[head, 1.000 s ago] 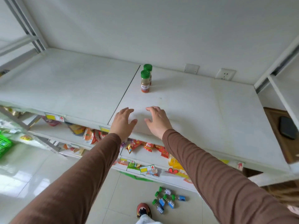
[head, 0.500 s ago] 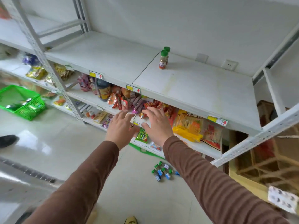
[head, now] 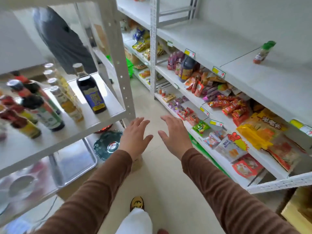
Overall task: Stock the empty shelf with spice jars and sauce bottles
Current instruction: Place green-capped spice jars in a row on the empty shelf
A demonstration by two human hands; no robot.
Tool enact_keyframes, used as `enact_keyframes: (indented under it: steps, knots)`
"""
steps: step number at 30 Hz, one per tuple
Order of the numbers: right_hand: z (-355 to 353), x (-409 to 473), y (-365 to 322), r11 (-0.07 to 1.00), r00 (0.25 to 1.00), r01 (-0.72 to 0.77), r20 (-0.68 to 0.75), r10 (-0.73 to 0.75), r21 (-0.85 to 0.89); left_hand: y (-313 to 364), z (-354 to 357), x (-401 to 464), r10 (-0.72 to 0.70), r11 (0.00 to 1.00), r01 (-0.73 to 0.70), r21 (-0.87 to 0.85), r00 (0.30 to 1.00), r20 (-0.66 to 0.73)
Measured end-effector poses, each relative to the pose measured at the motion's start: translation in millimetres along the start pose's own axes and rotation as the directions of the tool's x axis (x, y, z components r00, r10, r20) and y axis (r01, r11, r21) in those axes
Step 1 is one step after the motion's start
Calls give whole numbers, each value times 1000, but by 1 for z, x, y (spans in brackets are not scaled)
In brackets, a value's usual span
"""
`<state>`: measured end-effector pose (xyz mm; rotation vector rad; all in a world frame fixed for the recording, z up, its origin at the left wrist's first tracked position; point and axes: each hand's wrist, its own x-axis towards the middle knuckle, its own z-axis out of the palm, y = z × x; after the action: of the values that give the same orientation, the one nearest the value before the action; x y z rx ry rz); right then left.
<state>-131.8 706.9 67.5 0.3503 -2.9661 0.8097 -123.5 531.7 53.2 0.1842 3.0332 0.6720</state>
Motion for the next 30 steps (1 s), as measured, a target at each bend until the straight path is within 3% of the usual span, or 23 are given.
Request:
enact_keyframes:
  steps: [13,21,26,30]
  knots:
    - [140,1,-236,956,961,236,106,-256,175,-232,-98,-139,-287,958,277,-79,941,-178]
    - [240,21,-378,922,945,205,179,-273,328,-378,-157,-180,-378,924,352,-149,902,-210]
    - [291,47,-436,905,940,143,232,-251,401,-440,-174,-186,-426,902,391,-182,876,-226]
    - [333,73,-469,882,944,39,272,-186,469,-482,-178,-181,-517,845,442,-300,818,-252]
